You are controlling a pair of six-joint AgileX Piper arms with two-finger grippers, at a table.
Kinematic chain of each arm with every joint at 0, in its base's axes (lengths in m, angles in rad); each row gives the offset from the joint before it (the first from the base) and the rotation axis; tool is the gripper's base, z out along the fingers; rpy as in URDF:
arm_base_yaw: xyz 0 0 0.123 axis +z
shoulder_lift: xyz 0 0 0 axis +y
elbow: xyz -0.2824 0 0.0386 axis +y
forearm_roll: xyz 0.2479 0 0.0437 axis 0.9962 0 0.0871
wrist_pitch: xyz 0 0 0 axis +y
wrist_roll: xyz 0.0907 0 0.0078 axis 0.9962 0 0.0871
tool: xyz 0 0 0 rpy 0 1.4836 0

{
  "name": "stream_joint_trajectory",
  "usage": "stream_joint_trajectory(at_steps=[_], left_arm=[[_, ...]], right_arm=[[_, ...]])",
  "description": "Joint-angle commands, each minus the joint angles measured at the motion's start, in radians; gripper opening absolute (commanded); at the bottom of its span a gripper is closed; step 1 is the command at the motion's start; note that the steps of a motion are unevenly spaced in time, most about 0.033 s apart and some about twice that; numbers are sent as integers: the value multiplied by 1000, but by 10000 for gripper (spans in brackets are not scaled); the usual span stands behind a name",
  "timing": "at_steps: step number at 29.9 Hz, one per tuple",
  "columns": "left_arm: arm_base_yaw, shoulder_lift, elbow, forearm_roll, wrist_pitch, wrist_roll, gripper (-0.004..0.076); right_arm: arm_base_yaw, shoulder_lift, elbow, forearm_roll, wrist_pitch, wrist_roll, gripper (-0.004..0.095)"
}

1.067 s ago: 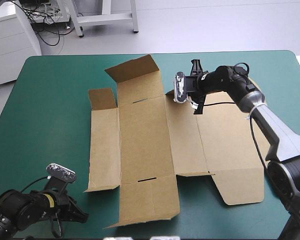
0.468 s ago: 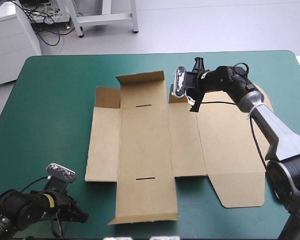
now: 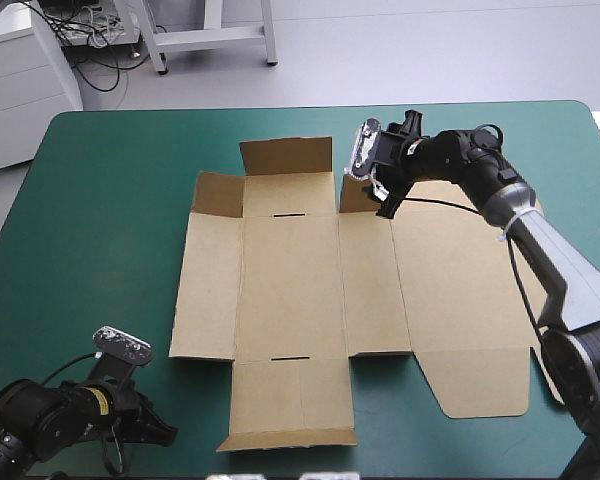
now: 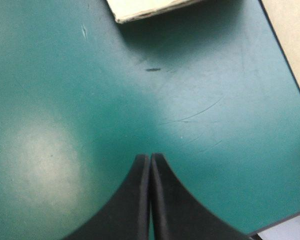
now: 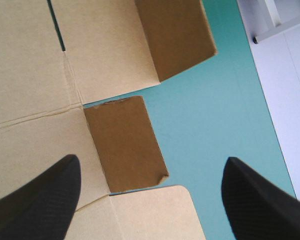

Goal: Fold the box

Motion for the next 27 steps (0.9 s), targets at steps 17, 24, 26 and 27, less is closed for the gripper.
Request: stream_joint_trajectory(at_steps=[17, 24, 26, 27], left_arm=[[-5, -2, -21, -3, -23, 0, -32], [-5, -2, -21, -3, -23, -3, -32], [-5, -2, -35, 1, -1, -3, -32], [-5, -2, -48, 8, 16, -3, -32]], right_arm=[[-1, -232, -34, -430, 140, 770, -22], [-3, -275, -33, -617, 330, 1031, -22], [-21, -298, -33, -596, 337, 1031, -22], [-29, -311, -33, -581, 338, 1031, -22]])
